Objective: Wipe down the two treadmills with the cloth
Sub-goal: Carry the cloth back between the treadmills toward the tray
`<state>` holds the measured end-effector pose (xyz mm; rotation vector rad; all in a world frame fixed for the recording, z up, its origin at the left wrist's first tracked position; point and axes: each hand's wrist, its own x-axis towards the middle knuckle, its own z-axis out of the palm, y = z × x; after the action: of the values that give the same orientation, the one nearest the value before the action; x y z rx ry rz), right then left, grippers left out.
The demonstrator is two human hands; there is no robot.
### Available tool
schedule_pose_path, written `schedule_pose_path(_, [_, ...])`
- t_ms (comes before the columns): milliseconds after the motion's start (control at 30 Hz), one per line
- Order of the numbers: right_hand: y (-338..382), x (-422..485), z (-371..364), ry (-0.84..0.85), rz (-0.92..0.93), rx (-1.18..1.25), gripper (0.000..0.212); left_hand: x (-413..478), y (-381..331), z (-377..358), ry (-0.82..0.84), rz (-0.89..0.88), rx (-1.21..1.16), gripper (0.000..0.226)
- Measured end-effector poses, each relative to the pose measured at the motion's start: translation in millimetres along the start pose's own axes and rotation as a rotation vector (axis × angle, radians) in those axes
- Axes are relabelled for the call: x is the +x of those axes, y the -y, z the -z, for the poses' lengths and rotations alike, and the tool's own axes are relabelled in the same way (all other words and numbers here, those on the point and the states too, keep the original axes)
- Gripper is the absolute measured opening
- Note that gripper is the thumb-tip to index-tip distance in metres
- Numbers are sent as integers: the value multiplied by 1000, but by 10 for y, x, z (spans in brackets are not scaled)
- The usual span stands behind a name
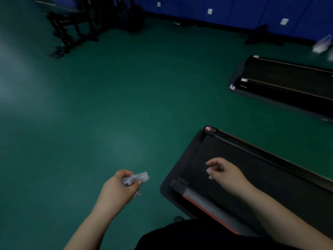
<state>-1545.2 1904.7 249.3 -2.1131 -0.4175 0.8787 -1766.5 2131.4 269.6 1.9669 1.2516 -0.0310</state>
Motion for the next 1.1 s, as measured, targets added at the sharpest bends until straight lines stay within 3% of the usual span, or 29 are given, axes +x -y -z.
schedule_pose_path(133, [449, 649, -121, 49, 18, -26, 11, 644, -115, 379, -87, 30, -36, 21])
schedule_pose_path(367, [1046, 1673, -453, 58, -2, -30, 12, 1759, -152, 732, -53, 62, -44, 21])
schedule_pose_path(733, [2123, 3259, -810, -169, -92, 131, 15, 4300, -900, 1614, 130, -158, 131, 22])
schedule_pose_path(1100, [2073, 4385, 51, -371, -274, 240, 14, 5974, -2331, 1101, 305, -293, 236, 30])
